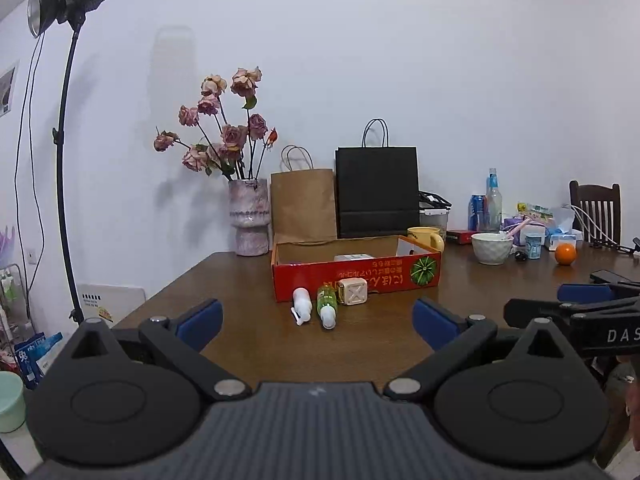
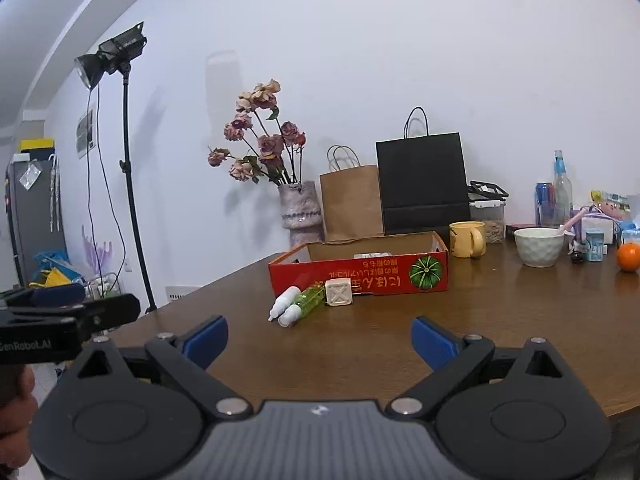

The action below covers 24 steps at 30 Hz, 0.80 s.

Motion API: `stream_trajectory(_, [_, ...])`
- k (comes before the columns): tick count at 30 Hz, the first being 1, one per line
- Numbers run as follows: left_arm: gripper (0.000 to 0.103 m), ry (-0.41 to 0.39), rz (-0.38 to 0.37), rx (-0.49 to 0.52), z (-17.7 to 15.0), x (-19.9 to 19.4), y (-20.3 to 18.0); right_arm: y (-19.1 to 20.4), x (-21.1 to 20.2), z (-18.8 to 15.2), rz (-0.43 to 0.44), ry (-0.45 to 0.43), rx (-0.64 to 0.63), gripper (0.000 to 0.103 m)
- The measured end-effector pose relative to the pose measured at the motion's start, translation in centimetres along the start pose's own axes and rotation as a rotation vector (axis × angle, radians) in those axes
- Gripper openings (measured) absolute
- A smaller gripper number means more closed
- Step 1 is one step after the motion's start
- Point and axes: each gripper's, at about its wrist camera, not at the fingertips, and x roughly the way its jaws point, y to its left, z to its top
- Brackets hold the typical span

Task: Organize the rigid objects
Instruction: 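Withdraw both tools from the box toward the bottles on the table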

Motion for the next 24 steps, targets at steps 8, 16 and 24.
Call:
stream_trajectory(8, [0.103,0.016,0.017,-0.025,-0.1,1.5,0.5,-1.0,1.5,-0.2,-0.021,0.013,0.030,0.098])
stream_trajectory(16, [0.103,0.060,0.065,-0.055,-0.2,4.5,1.7,-1.6,4.8,0.4,-0.018,0.048,0.037,0.098])
stream_trajectory(24, [0.103,0.145,0.089,-0.077,0.6,11.5,3.7,-1.1,12.0,1.9,0.002,0.160,-0.008,0.093])
